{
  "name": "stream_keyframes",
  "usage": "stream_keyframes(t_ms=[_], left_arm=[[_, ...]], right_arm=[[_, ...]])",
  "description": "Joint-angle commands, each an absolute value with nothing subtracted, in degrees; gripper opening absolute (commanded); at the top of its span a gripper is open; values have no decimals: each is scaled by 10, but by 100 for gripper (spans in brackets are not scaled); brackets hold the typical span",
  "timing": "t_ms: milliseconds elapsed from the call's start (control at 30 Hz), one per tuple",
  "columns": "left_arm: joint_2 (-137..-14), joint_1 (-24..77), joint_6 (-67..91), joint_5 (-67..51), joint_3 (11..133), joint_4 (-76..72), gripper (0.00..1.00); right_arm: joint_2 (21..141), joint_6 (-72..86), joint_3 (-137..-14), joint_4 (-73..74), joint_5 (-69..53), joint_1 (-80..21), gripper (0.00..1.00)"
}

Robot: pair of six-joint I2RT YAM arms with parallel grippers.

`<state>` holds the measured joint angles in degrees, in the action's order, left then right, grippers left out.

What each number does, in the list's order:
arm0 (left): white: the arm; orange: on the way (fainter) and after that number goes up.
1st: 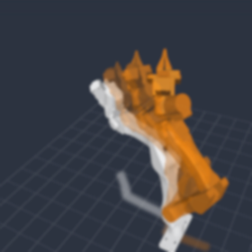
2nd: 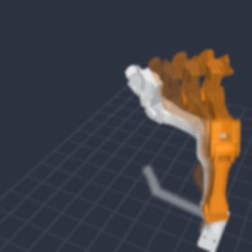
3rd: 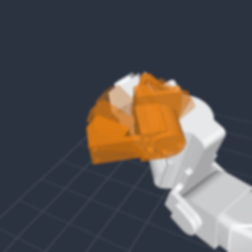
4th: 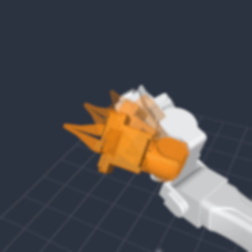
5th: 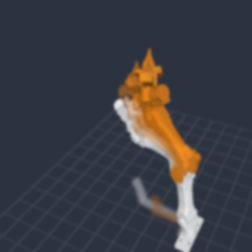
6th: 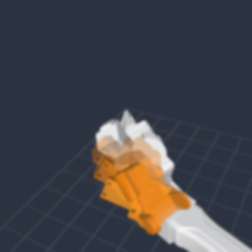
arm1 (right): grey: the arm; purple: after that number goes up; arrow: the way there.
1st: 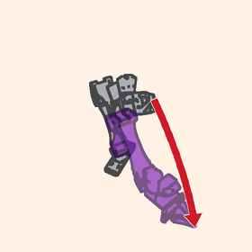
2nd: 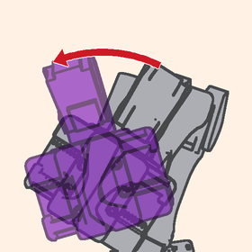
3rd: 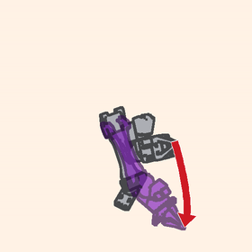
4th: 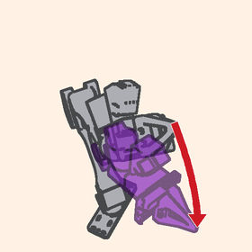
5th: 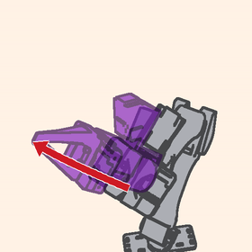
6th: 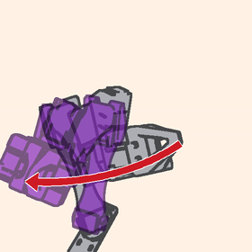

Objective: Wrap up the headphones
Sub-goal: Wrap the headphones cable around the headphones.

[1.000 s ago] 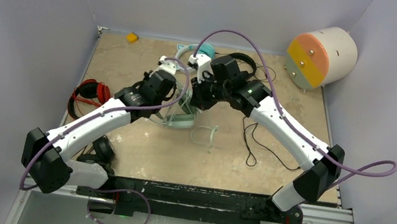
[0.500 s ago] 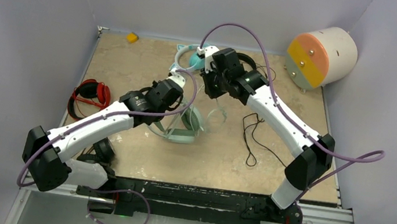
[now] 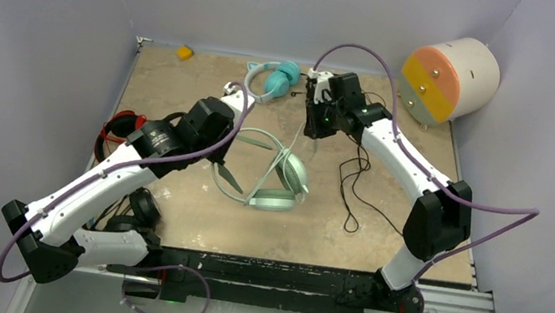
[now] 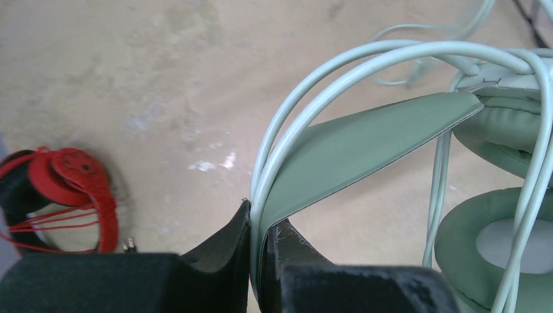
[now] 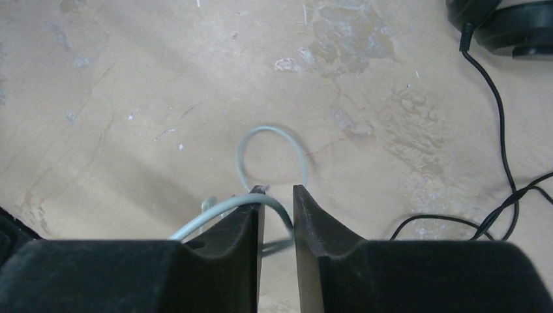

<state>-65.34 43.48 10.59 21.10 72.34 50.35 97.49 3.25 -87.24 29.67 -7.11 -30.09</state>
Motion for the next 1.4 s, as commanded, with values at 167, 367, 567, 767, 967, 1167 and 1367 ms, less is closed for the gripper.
stream_keyframes(t_ms=[167, 367, 567, 767, 967, 1167, 1367], left_arm=[[-634, 367, 244, -62, 856, 534, 0], [-672, 316, 279, -119, 940, 570, 0], [-706, 309, 304, -132, 1005, 579, 0], [-726, 308, 309, -119, 1039, 595, 0], [-723, 308, 316, -81, 1029, 593, 0], [-716, 308, 320, -70, 1011, 583, 0], [-712, 308, 320, -69, 1006, 582, 0]], right_arm=[[930, 89, -769, 131, -211, -265, 27], [916, 110, -708, 61, -245, -263, 27], [890, 122, -665, 16, -248, -262, 30], [839, 140, -591, -50, -282, -262, 34], [804, 167, -520, -112, -336, -263, 38], [803, 190, -488, -143, -363, -263, 39], [798, 188, -482, -130, -358, -263, 39]])
